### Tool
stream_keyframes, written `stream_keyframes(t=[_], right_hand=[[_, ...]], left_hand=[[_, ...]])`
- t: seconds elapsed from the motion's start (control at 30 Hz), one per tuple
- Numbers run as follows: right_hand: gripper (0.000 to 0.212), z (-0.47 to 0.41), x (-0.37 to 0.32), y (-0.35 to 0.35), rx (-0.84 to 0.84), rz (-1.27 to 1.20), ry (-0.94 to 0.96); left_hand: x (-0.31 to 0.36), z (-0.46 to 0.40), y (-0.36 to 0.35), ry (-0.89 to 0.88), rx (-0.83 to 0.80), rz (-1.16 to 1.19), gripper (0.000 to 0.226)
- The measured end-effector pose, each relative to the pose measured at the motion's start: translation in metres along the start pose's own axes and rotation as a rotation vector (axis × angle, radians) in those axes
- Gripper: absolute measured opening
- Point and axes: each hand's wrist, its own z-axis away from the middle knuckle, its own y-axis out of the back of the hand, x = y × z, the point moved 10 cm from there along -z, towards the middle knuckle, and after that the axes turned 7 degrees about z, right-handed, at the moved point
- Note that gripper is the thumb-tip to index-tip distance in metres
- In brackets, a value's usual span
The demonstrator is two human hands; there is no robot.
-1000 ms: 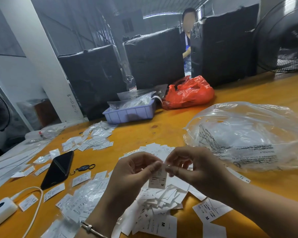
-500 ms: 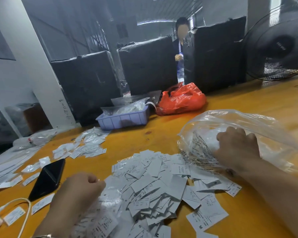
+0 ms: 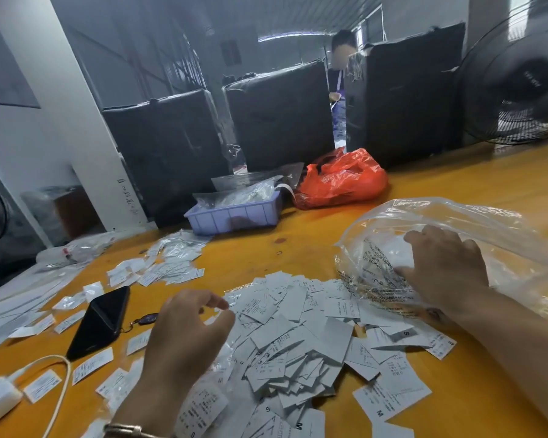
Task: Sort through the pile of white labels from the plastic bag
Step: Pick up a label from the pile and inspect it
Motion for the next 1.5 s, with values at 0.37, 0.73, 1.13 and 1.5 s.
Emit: stream_keyframes(t=[0.37,0.73,1.13,1.5], right_hand=[[0.015,0.001,0.0,-0.001,0.012,0.022,-0.007],[0.019,0.01,-0.008,0.029,0.219,-0.251,0.045],[0.009,0.034,-0.034,0.06,0.326,-0.983,0.19],[0.017,0.073,-0.112,0.022,-0.49,-1.667,0.273]], left_hand=[[0.017,0.013,-0.046,-0.124,-0.209,0.1,0.011],[0.018,0.014,-0.053,-0.14,-0.243,0.1,0.013],[0.02,0.014,-0.051,-0.15,-0.226,0.109,0.014],[0.048,0.03,-0.078,-0.011,-0.513,0.719,0.048]])
